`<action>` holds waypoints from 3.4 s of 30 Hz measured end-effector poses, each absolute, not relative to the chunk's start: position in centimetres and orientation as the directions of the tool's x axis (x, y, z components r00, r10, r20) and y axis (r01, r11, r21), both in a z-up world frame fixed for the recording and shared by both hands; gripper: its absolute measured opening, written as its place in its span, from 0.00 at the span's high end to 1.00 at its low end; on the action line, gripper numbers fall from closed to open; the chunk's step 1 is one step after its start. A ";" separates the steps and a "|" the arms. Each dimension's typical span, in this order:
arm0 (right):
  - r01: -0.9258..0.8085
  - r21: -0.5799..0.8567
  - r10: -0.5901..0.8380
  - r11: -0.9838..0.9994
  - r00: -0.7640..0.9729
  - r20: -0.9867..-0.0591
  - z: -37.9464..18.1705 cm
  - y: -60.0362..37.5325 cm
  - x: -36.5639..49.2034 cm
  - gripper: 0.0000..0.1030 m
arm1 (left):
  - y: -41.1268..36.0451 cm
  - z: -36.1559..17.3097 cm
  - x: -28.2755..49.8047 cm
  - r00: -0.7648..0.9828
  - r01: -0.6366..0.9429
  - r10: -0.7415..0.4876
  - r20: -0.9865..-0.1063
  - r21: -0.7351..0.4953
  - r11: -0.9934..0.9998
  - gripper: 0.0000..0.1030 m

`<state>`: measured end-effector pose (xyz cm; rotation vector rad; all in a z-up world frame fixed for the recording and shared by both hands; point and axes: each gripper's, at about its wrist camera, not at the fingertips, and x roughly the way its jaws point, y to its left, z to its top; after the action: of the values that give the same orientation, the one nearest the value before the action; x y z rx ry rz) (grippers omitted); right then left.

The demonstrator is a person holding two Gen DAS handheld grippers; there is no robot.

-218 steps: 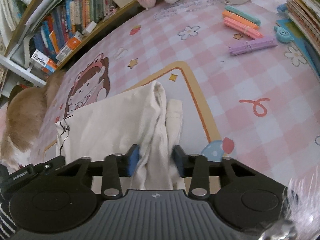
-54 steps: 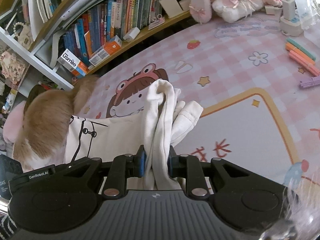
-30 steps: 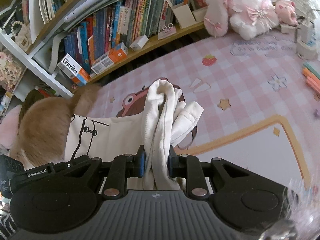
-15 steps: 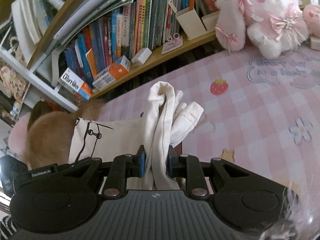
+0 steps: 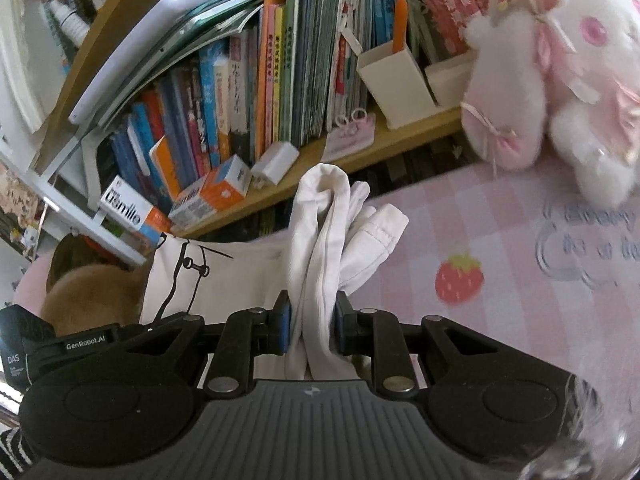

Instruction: Fold clothes

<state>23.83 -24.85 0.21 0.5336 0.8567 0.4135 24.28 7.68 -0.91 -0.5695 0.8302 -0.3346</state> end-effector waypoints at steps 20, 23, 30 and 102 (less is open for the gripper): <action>-0.017 0.758 0.604 0.652 0.616 -0.506 -8.1 -28.1 27.8 0.75 | 10.8 -7.4 27.6 0.672 -0.094 -0.506 -0.541 -0.740 0.666 0.73; -0.019 0.750 0.599 0.661 0.616 -0.512 -7.9 -27.8 27.8 0.75 | 10.7 -7.3 27.6 0.673 -0.105 -0.492 -0.551 -0.731 0.675 0.70; -0.016 0.637 0.496 0.770 0.642 -0.584 -5.4 -27.5 26.9 0.58 | 10.4 -5.1 25.9 0.682 -0.110 -0.391 -0.618 -0.616 0.780 0.50; -0.149 0.063 0.152 0.987 0.723 -0.674 -0.9 -18.1 0.4 0.06 | 0.2 -1.1 1.6 0.735 0.020 -0.027 -0.678 -0.018 1.000 0.05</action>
<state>0.41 -18.08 -0.90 0.0042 0.7443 0.1661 1.64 0.22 -1.09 -0.0101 0.7454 -0.0261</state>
